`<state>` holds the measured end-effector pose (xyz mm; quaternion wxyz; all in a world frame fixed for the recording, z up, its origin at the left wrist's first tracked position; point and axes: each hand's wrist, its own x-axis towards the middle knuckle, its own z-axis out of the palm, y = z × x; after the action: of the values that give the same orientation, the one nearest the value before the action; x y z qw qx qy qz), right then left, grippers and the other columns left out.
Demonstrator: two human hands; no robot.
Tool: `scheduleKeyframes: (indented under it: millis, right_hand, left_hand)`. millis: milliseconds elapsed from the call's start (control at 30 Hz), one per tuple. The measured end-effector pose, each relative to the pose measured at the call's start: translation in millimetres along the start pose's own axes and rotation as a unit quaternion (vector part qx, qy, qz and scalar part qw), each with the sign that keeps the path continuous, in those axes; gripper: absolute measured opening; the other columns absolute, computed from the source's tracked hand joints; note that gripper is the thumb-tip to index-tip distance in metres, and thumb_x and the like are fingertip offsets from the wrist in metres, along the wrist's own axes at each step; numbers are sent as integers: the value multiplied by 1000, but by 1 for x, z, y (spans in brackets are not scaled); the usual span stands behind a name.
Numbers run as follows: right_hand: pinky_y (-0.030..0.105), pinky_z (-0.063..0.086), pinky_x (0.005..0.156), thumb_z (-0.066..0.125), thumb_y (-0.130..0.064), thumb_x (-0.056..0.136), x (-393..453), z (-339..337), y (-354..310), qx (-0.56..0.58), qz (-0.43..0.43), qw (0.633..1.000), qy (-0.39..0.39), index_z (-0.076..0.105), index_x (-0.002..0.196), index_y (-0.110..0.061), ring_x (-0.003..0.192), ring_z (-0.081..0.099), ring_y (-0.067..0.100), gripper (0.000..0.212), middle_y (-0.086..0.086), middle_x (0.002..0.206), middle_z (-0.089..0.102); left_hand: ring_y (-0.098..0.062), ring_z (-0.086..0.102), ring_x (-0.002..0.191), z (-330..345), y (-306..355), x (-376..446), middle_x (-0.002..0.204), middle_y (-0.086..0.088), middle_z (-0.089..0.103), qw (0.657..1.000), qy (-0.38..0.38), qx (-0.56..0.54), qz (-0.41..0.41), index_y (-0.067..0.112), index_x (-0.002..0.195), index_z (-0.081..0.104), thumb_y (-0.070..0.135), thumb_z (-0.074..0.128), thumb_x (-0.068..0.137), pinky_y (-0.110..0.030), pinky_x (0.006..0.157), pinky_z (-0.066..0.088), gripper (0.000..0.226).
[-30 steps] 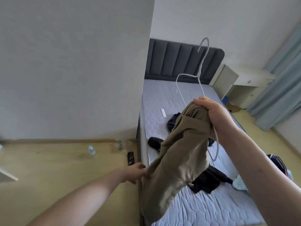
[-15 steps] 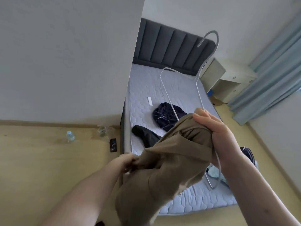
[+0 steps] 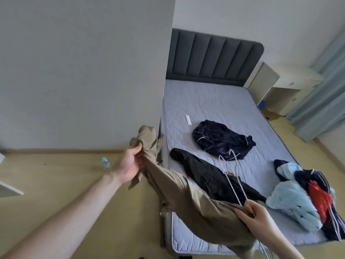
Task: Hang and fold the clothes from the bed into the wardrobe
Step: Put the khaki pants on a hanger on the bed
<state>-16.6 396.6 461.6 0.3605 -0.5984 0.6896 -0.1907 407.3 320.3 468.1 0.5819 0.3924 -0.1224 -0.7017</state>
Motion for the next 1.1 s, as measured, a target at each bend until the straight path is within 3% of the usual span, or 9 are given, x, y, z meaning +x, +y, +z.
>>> scheduleKeyframes:
  millis: [167,267,367,467,533,667,800,967,1100]
  right_hand:
    - [31,37,51,81,-33,83,19,34,0,-69,47,995,61,41,63,-13,47,47,13,49,-3,47,50]
    - [28,42,52,79,-38,84,33,55,-33,-21,21,998,62,65,72,-20,53,55,6,26,-5,60,64]
    - [18,45,58,78,-42,86,49,81,-81,63,-43,996,37,68,82,-24,65,63,0,20,-14,75,71]
    - [24,52,79,76,-48,87,64,110,-131,141,-63,988,-9,65,97,-21,89,67,-3,31,-16,100,72]
    - [20,50,83,76,-53,84,68,128,-158,160,-74,984,-31,58,104,-20,100,63,-1,43,-18,113,63]
    - [14,51,77,85,-62,55,55,160,-190,148,-120,976,-106,51,104,-22,96,60,-4,72,-18,111,61]
    - [20,45,61,91,-61,49,33,197,-194,118,-171,964,-167,42,88,-16,69,48,1,77,-15,81,59]
    - [25,41,59,78,-29,81,30,203,-193,167,-178,965,-98,46,80,-14,63,45,4,35,-10,70,51]
    - [33,36,60,67,-14,93,46,164,-199,194,-159,967,-33,37,73,-20,64,38,10,36,-5,66,42]
  left_hand:
    - [-34,53,137,28,44,-43,149,-16,54,993,-103,37,41,13,144,56,21,42,106,-49,110,46,41]
    - [-33,45,143,48,64,-68,154,-16,47,986,-143,63,59,14,148,52,20,36,109,-49,118,37,43]
    - [-31,44,144,60,78,-88,156,-16,45,984,-152,62,68,10,150,48,19,35,109,-45,118,37,45]
    - [-31,41,146,63,92,-105,158,-17,43,983,-148,77,77,8,154,41,23,35,108,-47,122,27,49]
    - [-33,41,146,60,102,-113,157,-18,43,981,-151,94,82,8,154,39,27,36,107,-48,120,28,51]
    - [-32,46,143,51,115,-127,154,-18,48,980,-144,95,95,6,153,40,29,36,106,-46,116,33,52]
    - [-27,55,135,42,125,-132,145,-17,57,980,-125,85,127,3,148,47,27,43,100,-37,101,54,54]
    - [-23,63,125,15,135,-132,132,-14,67,976,-88,112,163,8,131,64,24,48,100,-33,94,57,38]
    - [-14,61,87,-22,138,-123,93,-2,67,917,86,314,231,13,97,68,21,48,105,-35,81,42,23]
